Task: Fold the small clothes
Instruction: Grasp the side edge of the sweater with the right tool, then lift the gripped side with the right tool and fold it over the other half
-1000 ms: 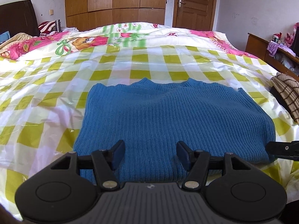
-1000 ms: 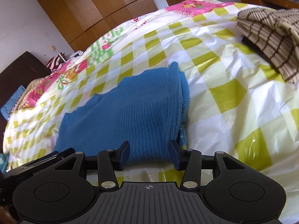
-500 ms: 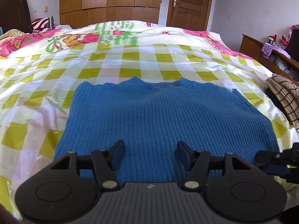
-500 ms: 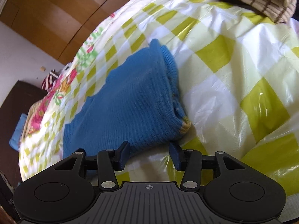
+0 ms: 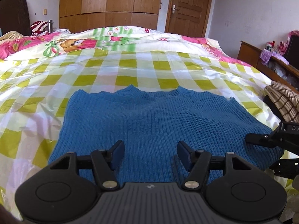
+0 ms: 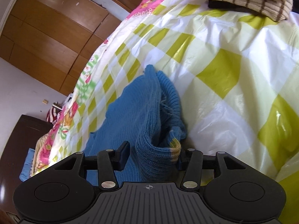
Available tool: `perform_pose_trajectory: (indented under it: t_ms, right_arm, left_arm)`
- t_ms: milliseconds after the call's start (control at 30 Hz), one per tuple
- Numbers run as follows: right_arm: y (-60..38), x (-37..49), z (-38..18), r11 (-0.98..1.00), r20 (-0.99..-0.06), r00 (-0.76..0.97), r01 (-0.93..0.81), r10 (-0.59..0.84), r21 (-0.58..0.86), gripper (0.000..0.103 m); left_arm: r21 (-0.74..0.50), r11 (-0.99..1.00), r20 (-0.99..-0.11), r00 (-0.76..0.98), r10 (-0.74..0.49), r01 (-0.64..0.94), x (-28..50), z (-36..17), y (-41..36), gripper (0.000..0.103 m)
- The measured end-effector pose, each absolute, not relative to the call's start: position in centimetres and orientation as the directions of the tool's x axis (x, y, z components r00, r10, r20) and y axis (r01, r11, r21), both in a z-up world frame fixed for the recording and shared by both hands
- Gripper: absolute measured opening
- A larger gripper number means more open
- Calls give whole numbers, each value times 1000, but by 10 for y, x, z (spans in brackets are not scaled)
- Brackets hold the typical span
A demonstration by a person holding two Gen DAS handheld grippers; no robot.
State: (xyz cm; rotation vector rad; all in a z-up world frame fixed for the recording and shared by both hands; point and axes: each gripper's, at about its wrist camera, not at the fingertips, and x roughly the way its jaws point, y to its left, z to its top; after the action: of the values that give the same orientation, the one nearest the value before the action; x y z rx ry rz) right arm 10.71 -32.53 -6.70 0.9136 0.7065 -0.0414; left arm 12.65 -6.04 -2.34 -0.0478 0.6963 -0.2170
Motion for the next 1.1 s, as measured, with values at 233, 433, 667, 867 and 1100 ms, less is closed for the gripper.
perform_pose_trajectory:
  t_ms: [233,433,667,867,1100]
  right_arm:
    - [-346,114,-55,577,-542,782,300,307,760,14]
    - [-334,125,-17,666,-509,813,215,283,714,13]
    - [-250,151,37,880,-475,820,-68,318,470,12]
    - [-143,160,33,900,-539,721,-374,435,226,12]
    - [-93,160,2,869,-643,620,-470,449,154,13]
  left_arm:
    - [-95,972,-620,751,-226,215,134,-27,-69,75]
    - [-99,966,-668,704,-242,238,142,-43,-57,82]
    - [-213,957,-670,683,-291,199,137,-33,-21,82]
    - [-286,941,-664,671,-330,180,126,-40,5,82]
    - [-301,931,-661,659,-359,205,126,-48,10,82]
